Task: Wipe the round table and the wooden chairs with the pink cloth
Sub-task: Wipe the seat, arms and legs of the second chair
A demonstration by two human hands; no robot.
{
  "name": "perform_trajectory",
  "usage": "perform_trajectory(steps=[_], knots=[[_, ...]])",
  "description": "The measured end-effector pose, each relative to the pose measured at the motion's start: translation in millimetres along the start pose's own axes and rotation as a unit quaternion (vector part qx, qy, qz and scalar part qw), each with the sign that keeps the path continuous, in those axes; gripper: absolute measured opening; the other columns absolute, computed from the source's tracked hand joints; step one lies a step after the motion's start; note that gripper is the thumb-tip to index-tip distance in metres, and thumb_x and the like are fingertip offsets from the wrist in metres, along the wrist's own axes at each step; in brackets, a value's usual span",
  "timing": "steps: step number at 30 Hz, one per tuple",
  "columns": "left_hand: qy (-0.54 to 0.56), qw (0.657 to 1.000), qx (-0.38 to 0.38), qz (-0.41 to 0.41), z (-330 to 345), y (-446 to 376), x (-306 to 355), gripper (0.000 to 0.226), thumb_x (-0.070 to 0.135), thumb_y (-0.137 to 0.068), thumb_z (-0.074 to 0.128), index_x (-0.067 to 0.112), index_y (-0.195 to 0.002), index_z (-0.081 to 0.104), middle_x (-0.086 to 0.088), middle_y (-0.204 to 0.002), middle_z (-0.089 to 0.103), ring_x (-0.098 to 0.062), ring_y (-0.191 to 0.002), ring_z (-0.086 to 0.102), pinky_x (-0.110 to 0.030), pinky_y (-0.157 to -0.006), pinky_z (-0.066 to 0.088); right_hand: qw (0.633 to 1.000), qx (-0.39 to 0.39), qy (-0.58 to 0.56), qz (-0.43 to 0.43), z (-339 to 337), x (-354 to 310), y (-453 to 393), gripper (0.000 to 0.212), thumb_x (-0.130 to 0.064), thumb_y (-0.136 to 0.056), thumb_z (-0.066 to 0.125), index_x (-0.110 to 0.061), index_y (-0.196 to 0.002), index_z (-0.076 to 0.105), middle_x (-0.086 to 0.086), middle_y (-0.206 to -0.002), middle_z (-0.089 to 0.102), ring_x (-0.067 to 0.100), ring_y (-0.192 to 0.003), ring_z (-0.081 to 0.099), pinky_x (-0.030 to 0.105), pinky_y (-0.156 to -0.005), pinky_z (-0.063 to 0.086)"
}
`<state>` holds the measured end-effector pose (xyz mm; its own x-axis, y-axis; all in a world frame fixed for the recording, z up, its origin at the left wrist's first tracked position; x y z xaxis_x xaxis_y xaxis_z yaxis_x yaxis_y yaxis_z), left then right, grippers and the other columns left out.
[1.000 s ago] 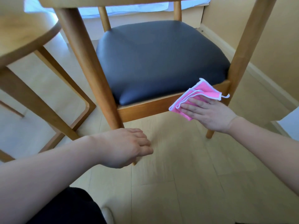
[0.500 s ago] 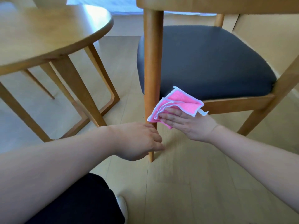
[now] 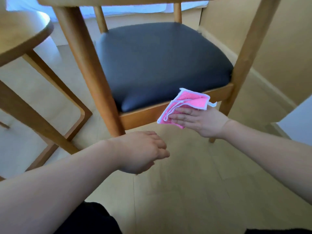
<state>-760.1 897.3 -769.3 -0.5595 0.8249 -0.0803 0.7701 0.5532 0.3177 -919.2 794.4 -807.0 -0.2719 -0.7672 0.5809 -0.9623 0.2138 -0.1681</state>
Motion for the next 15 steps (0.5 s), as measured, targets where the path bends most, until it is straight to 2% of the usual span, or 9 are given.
perform_trajectory(steps=[2,4,8,15], knots=[[-0.001,1.0,0.013,0.013,-7,-22,8,0.05,0.028,-0.095,0.047,0.025,-0.143,0.035,0.001,-0.141,0.043,-0.02,-0.131,0.034,-0.03,-0.114,0.017,0.999,-0.032,-0.006,0.023,6,14,25,0.057,-0.001,-0.083,0.032,-0.013,-0.138,0.043,-0.003,-0.145,0.043,0.021,-0.133,0.042,0.039,-0.11,0.029],[-0.005,0.999,0.023,0.027,-12,-40,16,0.05,0.027,-0.095,0.048,0.024,-0.143,0.036,0.0,-0.142,0.043,-0.021,-0.132,0.034,-0.033,-0.115,0.018,0.997,-0.063,-0.01,0.041,11,26,47,0.059,-0.004,-0.081,0.028,-0.011,-0.138,0.042,-0.003,-0.145,0.041,0.022,-0.134,0.04,0.041,-0.109,0.033],[-0.014,0.998,0.034,0.047,-13,-59,23,0.048,0.022,-0.094,0.048,0.023,-0.141,0.039,-0.002,-0.141,0.044,-0.022,-0.131,0.035,-0.034,-0.115,0.02,0.993,-0.075,0.01,0.085,16,46,84,0.06,-0.004,-0.082,0.028,-0.012,-0.141,0.037,-0.003,-0.147,0.037,0.024,-0.136,0.029,0.037,-0.112,0.016],[-0.001,0.998,0.038,0.049,-21,-79,20,0.047,0.024,-0.094,0.051,0.027,-0.14,0.039,0.003,-0.141,0.045,-0.019,-0.131,0.036,-0.033,-0.115,0.016,0.975,-0.109,0.021,0.19,29,62,132,0.062,-0.008,-0.082,0.03,-0.014,-0.144,0.031,0.0,-0.15,0.031,0.028,-0.137,0.035,0.051,-0.108,0.03]])
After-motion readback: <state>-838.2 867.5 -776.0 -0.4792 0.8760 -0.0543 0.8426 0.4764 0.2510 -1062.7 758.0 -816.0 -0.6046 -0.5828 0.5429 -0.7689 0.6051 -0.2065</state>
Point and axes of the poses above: each hand's wrist, its own y-axis away from the middle knuckle, its own z-axis out of the palm, x = y × z, the point moved 5 cm from there along -y, towards the middle knuckle
